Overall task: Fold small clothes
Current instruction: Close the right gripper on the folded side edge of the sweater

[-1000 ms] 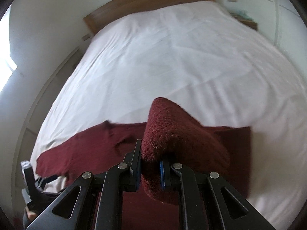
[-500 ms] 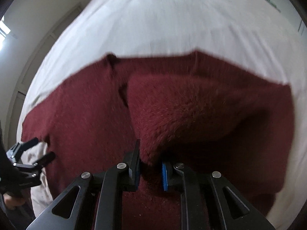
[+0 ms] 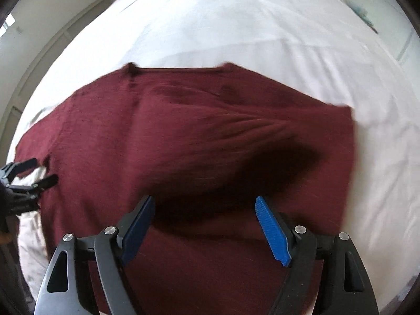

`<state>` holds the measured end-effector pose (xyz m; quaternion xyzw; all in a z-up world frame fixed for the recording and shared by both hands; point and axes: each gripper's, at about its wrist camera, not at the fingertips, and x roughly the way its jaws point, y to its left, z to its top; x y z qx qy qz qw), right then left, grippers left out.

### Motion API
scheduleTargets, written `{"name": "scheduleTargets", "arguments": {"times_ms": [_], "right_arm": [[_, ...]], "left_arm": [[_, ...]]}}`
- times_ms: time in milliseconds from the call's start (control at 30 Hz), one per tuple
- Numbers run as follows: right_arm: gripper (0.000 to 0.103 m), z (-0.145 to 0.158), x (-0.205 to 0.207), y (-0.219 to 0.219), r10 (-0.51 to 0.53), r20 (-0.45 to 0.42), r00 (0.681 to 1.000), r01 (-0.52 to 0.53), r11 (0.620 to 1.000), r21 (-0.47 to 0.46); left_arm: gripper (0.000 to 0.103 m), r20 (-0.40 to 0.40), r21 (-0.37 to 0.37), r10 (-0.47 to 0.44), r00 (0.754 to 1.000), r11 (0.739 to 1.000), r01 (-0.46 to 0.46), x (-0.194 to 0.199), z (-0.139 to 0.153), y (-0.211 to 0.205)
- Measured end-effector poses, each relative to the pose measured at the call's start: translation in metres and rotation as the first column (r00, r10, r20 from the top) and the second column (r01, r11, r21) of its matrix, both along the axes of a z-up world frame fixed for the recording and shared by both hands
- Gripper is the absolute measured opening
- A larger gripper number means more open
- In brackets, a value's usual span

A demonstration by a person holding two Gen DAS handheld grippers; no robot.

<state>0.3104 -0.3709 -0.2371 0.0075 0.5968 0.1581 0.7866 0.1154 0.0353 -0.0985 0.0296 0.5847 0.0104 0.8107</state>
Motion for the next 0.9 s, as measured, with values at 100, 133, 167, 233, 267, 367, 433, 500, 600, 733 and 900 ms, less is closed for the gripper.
{"name": "scheduleTargets", "arguments": {"times_ms": [100, 133, 167, 233, 267, 367, 433, 500, 600, 733, 900], "right_arm": [[0.08, -0.013, -0.007, -0.031, -0.075, -0.002, 0.997, 0.074, 0.992, -0.103], [0.08, -0.017, -0.009, -0.042, -0.101, -0.005, 0.995, 0.099, 0.987, -0.127], [0.08, -0.022, -0.01, -0.052, -0.123, -0.01, 0.992, 0.12, 0.983, -0.141], [0.08, -0.028, -0.012, -0.07, -0.157, -0.01, 0.988, 0.152, 0.972, -0.179], [0.08, -0.03, -0.012, -0.076, -0.168, -0.012, 0.986, 0.163, 0.968, -0.192], [0.08, -0.042, -0.011, -0.094, -0.205, -0.027, 0.978, 0.196, 0.96, -0.198], [0.08, -0.051, -0.011, -0.106, -0.221, -0.044, 0.974, 0.205, 0.951, -0.233], [0.08, -0.057, -0.01, -0.112, -0.224, -0.046, 0.974, 0.206, 0.947, -0.248], [0.08, -0.061, -0.009, -0.12, -0.236, -0.04, 0.971, 0.221, 0.95, -0.222], [0.047, -0.064, -0.006, -0.135, -0.241, -0.025, 0.97, 0.234, 0.957, -0.17], [0.031, -0.064, 0.005, -0.137, -0.24, -0.025, 0.97, 0.236, 0.965, -0.119]], "left_arm": [[0.102, 0.001, -0.001, -0.025, 1.0, 1.0, 0.025, 0.001, -0.002, -0.01], [0.102, 0.001, -0.003, -0.038, 0.999, 0.999, 0.038, 0.001, -0.003, -0.015], [0.102, 0.001, -0.004, -0.054, 0.999, 0.999, 0.054, 0.002, -0.003, -0.02], [0.102, 0.003, 0.003, -0.09, 0.996, 0.996, 0.09, 0.004, -0.002, -0.032], [0.102, 0.01, 0.006, -0.107, 0.994, 0.994, 0.107, 0.005, -0.001, -0.039], [0.102, 0.03, 0.014, -0.164, 0.986, 0.986, 0.163, 0.011, 0.006, -0.061], [0.102, 0.041, 0.021, -0.21, 0.977, 0.978, 0.209, 0.017, 0.01, -0.081], [0.102, 0.044, 0.033, -0.259, 0.965, 0.966, 0.257, 0.02, 0.013, -0.102], [0.102, 0.051, 0.07, -0.341, 0.939, 0.939, 0.337, 0.025, 0.017, -0.136], [0.102, 0.045, 0.112, -0.42, 0.906, 0.904, 0.413, 0.033, 0.012, -0.177], [0.102, -0.011, 0.135, -0.476, 0.88, 0.871, 0.473, 0.053, -0.007, -0.226]]}}
